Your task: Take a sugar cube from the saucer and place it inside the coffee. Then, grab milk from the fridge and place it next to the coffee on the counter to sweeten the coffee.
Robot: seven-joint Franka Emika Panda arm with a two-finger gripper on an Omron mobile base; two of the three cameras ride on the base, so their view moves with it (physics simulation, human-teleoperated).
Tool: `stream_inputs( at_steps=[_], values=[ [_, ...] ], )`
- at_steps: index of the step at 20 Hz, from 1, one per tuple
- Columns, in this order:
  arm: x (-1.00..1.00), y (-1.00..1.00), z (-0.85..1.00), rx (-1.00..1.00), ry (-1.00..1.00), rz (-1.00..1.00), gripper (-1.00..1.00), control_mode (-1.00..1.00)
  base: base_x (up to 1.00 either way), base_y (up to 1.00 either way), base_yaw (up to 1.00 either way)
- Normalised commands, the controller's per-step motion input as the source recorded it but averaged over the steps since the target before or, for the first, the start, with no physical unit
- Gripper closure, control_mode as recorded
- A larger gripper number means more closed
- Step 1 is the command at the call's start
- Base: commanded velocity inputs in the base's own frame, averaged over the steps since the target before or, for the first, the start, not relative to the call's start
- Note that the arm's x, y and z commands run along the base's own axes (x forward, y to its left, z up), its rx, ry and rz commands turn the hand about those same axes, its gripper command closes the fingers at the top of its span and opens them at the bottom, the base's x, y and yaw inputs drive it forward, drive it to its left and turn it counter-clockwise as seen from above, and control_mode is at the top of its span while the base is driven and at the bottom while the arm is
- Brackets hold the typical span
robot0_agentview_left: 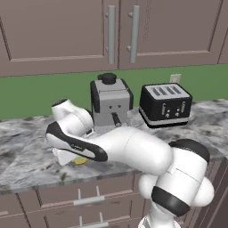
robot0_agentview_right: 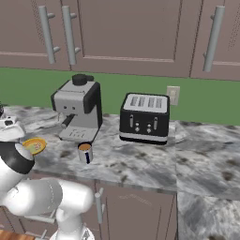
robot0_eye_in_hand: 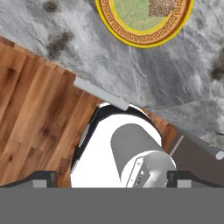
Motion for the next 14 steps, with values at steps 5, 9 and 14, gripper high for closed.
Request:
stream_inputs(
  at_steps=[5, 9, 14],
  values=[
    [0.24, 0.02, -0.28, 0.00, 0.21, -0.03, -1.00, -1.00, 0.00, 0.00, 0.00],
    [0.40, 0.04, -0.31, -0.02, 0.09, -0.06, -1.00, -1.00, 0.00, 0.00, 0.00],
    [0.45, 0.00, -0.21, -0.05, -0.11, -0.13, -1.00, -1.00, 0.00, 0.00, 0.00]
  ],
)
